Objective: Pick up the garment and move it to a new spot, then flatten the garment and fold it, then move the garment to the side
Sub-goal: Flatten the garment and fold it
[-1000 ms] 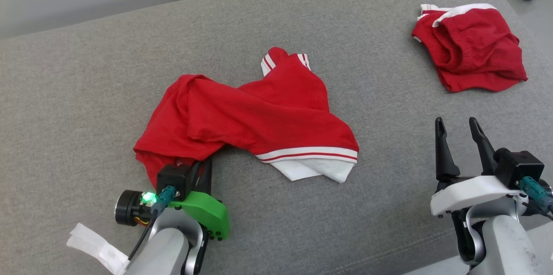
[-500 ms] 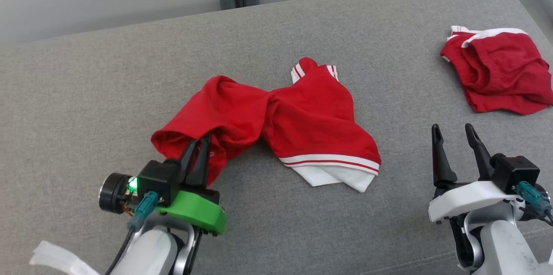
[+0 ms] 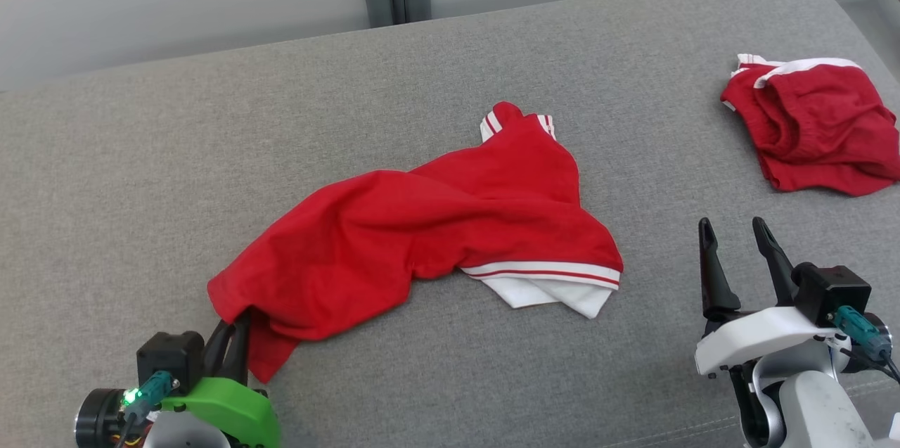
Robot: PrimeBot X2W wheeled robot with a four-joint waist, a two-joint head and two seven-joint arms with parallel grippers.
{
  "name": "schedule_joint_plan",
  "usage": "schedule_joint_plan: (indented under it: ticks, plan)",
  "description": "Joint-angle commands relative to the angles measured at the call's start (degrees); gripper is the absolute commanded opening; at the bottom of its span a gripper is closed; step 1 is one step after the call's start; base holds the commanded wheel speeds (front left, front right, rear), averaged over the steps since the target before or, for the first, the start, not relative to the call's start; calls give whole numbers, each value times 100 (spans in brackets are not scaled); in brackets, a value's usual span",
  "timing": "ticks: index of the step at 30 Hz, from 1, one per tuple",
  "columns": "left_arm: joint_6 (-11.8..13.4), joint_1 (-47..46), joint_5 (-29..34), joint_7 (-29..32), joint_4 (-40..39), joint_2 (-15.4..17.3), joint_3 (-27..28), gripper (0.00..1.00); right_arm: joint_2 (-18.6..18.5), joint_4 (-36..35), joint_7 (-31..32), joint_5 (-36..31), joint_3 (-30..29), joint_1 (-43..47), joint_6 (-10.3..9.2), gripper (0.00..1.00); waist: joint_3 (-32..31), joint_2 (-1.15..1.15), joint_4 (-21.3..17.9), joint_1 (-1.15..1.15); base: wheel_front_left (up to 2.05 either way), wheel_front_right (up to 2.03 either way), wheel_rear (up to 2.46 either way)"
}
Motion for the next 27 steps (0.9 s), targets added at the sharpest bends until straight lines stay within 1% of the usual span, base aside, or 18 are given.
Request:
schedule_joint_plan:
  ticks: [1, 7, 8, 9, 10, 11, 14, 18, 22, 27]
  plan:
    - [-64, -162, -57, -71, 203, 11, 41, 0, -9, 1, 3, -19, 20, 6, -9, 100, 3, 0, -24, 0, 0, 0, 0]
    - [-254, -714, -116, -261, 1218, -83, 119, 0, -8, -28, 47, -50, 74, -2, -9, 100, -1, 0, -89, 0, 0, 0, 0]
    - [-268, -818, -100, -312, 1399, -104, 116, 10, -9, -29, 47, -50, 78, -2, -9, 100, -2, 0, -100, 0, 0, 0, 0]
    - [-263, -902, -90, -376, 1523, -136, 133, 27, -9, -31, 55, -43, 79, 0, -9, 100, -4, 0, -108, 0, 0, 0, 0]
    - [-257, -987, -92, -455, 1670, -168, 152, 49, -9, -35, 61, -41, 79, 3, -9, 100, -5, 0, -113, 0, 0, 0, 0]
    - [-257, -1038, -81, -506, 1789, -185, 153, 100, -10, -37, 63, -40, 75, 9, -9, 100, -8, 0, -113, 0, 0, 0, 0]
    - [-261, -1120, -71, -693, 2048, -259, 166, 100, -9, -43, 66, -54, 43, 43, -9, 100, -32, 0, -89, 0, 0, 0, 0]
    - [-236, -952, -67, -877, 2080, -312, 200, 100, -10, -64, 75, -60, -21, 92, -9, 100, -83, 0, -3, 0, 0, 0, 0]
    - [-151, -670, -42, -987, 1705, -419, 217, 100, -9, -65, 65, -22, -21, 104, -9, 100, -111, 0, 109, 0, 0, 0, 0]
    - [-65, -357, -11, -982, 1256, -618, 29, 100, -10, -72, 75, 2, 24, 62, -9, 100, -70, 0, 184, 0, 0, 0, 0]
